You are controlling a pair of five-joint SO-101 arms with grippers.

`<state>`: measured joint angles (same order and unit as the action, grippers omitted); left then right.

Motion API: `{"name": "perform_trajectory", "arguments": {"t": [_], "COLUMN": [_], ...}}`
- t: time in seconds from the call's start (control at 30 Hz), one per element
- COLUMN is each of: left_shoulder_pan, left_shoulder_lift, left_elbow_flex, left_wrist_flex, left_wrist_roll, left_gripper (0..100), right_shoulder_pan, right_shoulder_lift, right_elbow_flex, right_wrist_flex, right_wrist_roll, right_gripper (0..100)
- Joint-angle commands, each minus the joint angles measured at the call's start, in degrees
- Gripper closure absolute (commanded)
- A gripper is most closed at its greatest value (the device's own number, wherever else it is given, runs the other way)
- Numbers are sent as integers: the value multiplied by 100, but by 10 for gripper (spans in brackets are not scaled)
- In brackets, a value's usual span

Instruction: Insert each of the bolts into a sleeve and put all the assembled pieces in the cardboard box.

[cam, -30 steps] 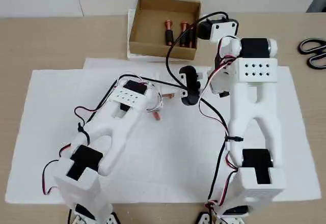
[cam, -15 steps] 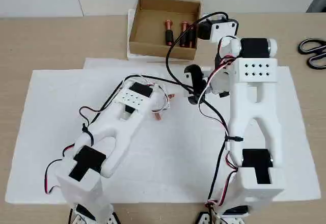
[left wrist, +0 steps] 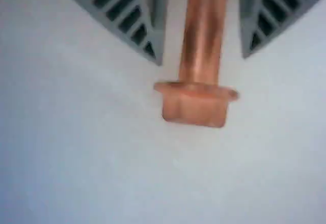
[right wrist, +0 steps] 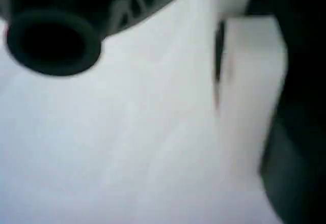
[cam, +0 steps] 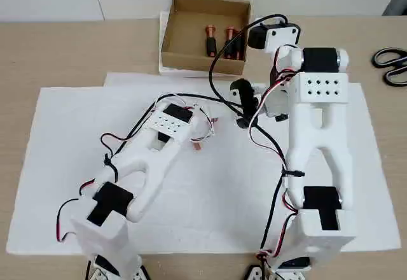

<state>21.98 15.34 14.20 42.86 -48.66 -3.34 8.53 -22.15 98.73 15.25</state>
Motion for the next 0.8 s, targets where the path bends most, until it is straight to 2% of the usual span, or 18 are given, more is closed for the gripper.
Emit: {"name": "perform_trajectory", "arguments": {"t": [0.0,0.13,0.3,0.53,0.77], "left_shoulder_pan": [44,44,35,-62,-316], "left_shoulder_lift": [-97,-97,-79,-44,105], "left_elbow_flex": [-497,-989,-1490,-1578,-1587], "left_wrist_flex": [-88,273,659,791,800], "left_wrist_roll": [404,756,1240,1257,1064], "left_gripper": [914,968,973,971,814], "right_shoulder_pan": [-57,-57,-57,-57,75], "right_shoulder_lift": [-312,-312,-312,-312,-356], "right_elbow_flex": [-264,-264,-264,-264,-264], "right_wrist_flex": [57,57,57,57,57], "right_wrist_roll": [-70,-70,-70,-70,-70], "right_gripper": [995,995,995,995,995]}}
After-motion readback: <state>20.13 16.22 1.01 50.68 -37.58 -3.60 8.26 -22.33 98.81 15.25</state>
